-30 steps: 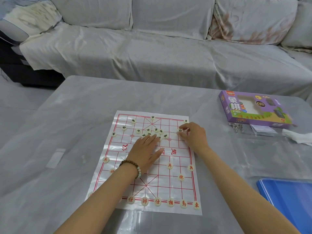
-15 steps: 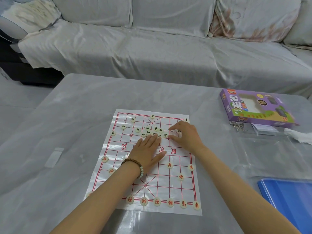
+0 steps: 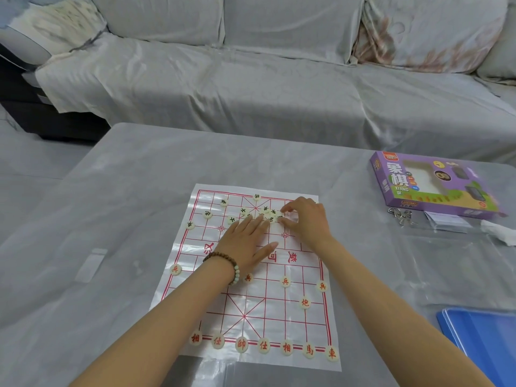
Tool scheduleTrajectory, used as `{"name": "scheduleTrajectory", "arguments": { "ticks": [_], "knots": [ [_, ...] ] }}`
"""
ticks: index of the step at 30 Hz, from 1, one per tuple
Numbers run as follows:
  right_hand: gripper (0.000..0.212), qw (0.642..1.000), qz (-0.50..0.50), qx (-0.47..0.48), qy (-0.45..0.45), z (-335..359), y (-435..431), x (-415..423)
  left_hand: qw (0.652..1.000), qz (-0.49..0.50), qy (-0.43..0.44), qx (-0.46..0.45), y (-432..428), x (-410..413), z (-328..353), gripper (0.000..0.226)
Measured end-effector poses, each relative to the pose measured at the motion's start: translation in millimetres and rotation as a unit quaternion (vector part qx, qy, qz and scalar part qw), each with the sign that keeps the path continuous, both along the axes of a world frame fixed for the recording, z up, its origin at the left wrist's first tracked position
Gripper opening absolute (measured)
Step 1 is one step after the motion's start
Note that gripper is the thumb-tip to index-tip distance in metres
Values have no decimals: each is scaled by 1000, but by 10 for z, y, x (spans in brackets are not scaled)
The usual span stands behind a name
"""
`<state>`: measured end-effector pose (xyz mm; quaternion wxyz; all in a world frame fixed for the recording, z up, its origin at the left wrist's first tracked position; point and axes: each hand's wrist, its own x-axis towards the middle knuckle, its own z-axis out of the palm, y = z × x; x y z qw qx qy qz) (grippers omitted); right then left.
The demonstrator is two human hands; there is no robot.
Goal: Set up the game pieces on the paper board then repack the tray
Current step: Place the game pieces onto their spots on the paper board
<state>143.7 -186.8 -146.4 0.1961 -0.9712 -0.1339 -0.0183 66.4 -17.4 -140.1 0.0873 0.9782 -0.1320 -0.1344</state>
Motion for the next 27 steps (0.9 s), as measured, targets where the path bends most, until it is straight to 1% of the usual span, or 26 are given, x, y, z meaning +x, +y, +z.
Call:
{"name": "scheduleTrajectory", "arguments": {
  "ticks": [1, 4, 6, 10, 17, 18, 19, 21, 22, 25, 27],
  "knots": [
    [26, 1000, 0, 6, -4, 1, 13, 6, 1000, 3, -4, 7, 47, -52, 5, 69],
    [30, 1000, -8, 13, 1, 11, 96, 30, 999, 3, 10, 45, 178, -198, -30, 88],
    [31, 1000, -14, 2, 9, 8, 165, 53, 998, -2, 18, 65, 210, -246, -65, 92],
    [32, 999, -30, -2, 19, -17, 251, 61, 999, 6, 19, 34, 176, -171, -104, 74],
    [16, 997, -50, 56, 0, 15, 278, 24, 1000, -6, -4, -11, 195, -26, -37, 65],
    [13, 997, -49, 59, -3, 30, 278, 20, 1000, -4, -12, -15, 260, -17, -20, 67],
    [11, 997, -48, 64, -6, 45, 280, 16, 1000, -1, -22, -21, 350, -13, -2, 74],
    [7, 994, -51, 95, -13, 76, 298, 6, 998, 24, -43, -35, 602, -7, 19, 95],
    [5, 991, -54, 120, -18, 87, 324, 7, 997, 48, -51, -42, 753, -6, 15, 100],
    [9, 978, -60, 200, -19, 114, 500, 57, 985, 138, -73, -67, 1217, 18, -100, 90],
    [12, 972, -47, 229, -4, 128, 675, 115, 980, 173, -75, -65, 1459, 39, -195, 83]
  ]
}}
